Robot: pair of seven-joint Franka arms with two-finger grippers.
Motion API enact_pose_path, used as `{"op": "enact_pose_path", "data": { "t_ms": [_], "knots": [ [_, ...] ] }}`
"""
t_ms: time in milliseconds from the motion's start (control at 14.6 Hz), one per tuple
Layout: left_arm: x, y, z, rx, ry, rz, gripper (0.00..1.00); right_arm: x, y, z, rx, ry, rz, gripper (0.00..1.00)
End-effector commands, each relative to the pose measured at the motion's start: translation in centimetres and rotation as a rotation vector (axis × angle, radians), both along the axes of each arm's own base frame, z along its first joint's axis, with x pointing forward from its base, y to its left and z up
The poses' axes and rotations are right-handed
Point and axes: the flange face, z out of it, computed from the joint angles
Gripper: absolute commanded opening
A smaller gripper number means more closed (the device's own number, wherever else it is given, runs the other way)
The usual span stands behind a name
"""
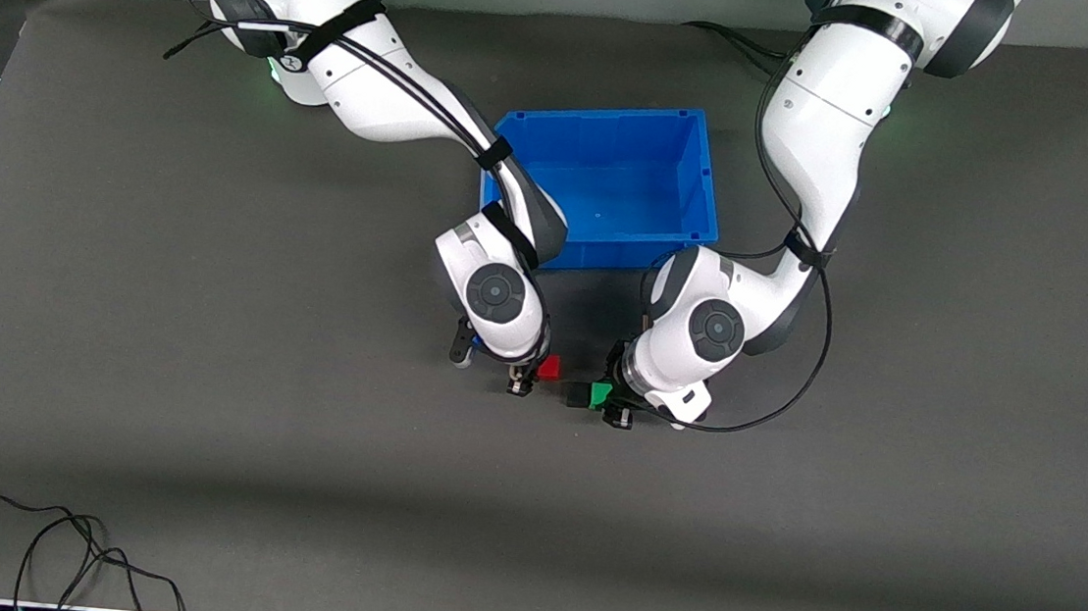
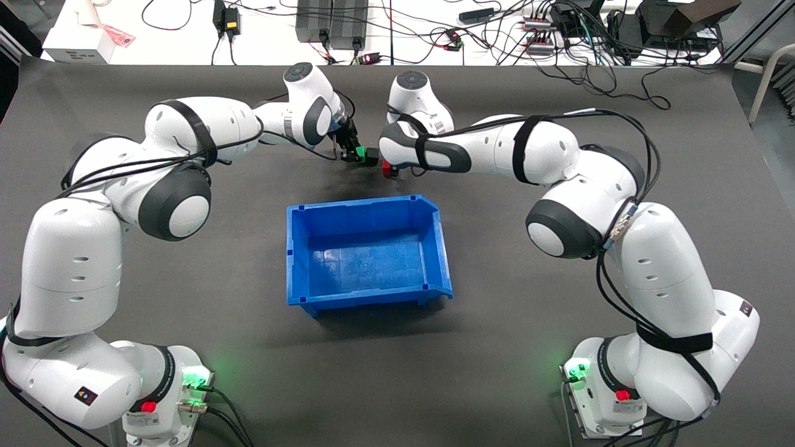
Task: Attach green and red cubes to black cube
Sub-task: 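Press the red and green cubes against the black cube's sides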
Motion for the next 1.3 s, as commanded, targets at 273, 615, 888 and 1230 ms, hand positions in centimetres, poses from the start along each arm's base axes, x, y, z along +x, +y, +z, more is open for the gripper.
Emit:
{"op": "enact_pose_path", "data": {
  "t_ms": [273, 615, 888, 1230],
  "knots": [
    [0.1, -1.0, 0.1, 0.005, -0.012, 0.021, 0.03, 1.5, 1.0, 0.0, -0.012, -0.042, -0.031, 0.0],
    [0.6, -0.5, 0.6, 0.004, -0.021, 0.021, 0.03, 1.5, 0.9, -0.7, -0.017, -0.042, -0.028, 0.0],
    [0.2, -1.1, 0.8, 0.001, -0.02, 0.02, 0.03, 1.8, 0.7, -1.4, -0.018, -0.045, -0.025, 0.0],
    [0.3, -0.9, 0.6, 0.003, -0.018, 0.024, 0.1, 2.6, 0.3, -1.5, -0.023, -0.062, -0.029, 0.0]
  ]
}}
